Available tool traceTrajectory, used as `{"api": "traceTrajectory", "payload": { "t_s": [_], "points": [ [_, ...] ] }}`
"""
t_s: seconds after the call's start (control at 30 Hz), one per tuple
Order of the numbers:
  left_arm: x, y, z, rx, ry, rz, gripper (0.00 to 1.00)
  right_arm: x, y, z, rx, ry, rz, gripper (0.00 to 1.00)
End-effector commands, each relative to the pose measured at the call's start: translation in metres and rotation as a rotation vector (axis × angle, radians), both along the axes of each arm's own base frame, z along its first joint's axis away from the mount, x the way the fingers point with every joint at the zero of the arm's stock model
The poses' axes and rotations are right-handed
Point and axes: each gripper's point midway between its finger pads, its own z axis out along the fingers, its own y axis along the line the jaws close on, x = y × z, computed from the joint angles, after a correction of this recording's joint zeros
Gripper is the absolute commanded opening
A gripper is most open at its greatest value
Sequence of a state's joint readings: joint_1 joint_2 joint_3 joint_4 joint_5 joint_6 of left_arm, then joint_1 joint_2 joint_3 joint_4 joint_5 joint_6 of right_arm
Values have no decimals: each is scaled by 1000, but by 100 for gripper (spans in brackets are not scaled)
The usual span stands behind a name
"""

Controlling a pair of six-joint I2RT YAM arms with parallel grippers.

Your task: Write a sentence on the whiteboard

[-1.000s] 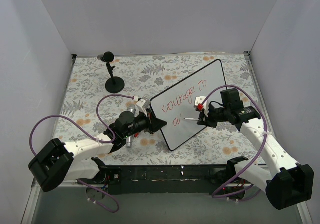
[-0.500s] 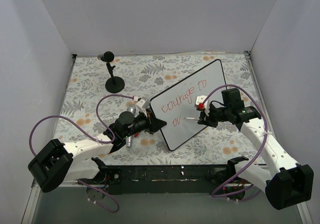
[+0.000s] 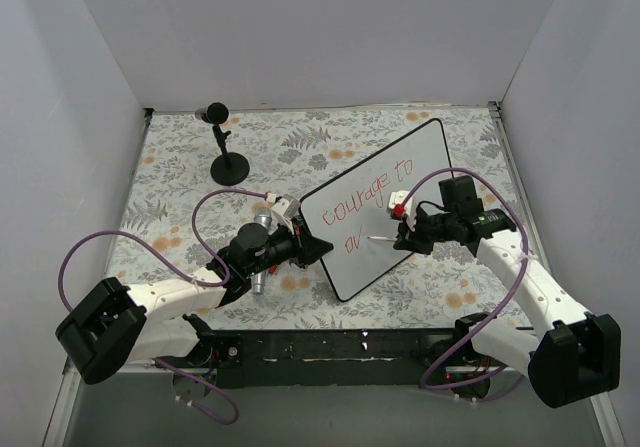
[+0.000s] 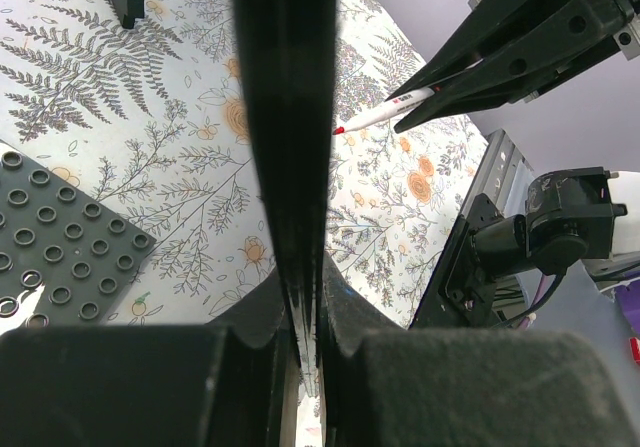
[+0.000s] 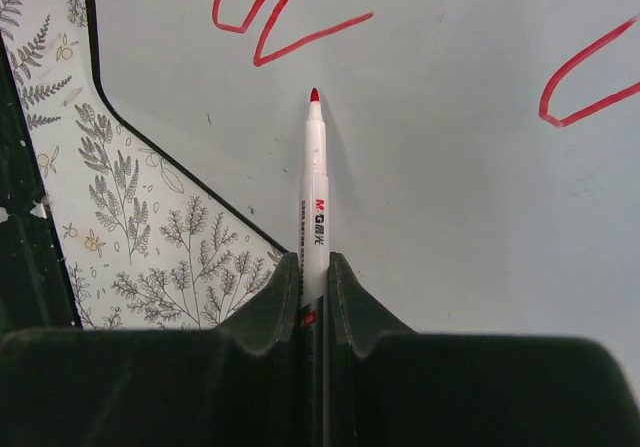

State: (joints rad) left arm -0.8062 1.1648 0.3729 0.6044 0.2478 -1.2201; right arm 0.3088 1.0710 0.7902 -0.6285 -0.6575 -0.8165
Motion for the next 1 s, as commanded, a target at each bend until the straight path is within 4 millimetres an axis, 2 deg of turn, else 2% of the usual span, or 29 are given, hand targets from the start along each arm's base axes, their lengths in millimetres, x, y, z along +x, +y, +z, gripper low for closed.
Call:
{"api": "traceTrajectory", "payload": {
  "t_s": [0.0,0.4,0.7,0.97],
  "points": [
    [-3,1,3,8,-31,-19,0,6,7,9,38,-20,11,1],
    [-3,-1,3,7,-29,-24,0,15,15,13,58,-2,9,1],
    [-3,-1,3,6,-31,-24,0,28,5,10,20,-26,-74,1],
    [-4,0,2,7,-31,-27,0,38,1,19,19,-58,-111,1]
  ]
}}
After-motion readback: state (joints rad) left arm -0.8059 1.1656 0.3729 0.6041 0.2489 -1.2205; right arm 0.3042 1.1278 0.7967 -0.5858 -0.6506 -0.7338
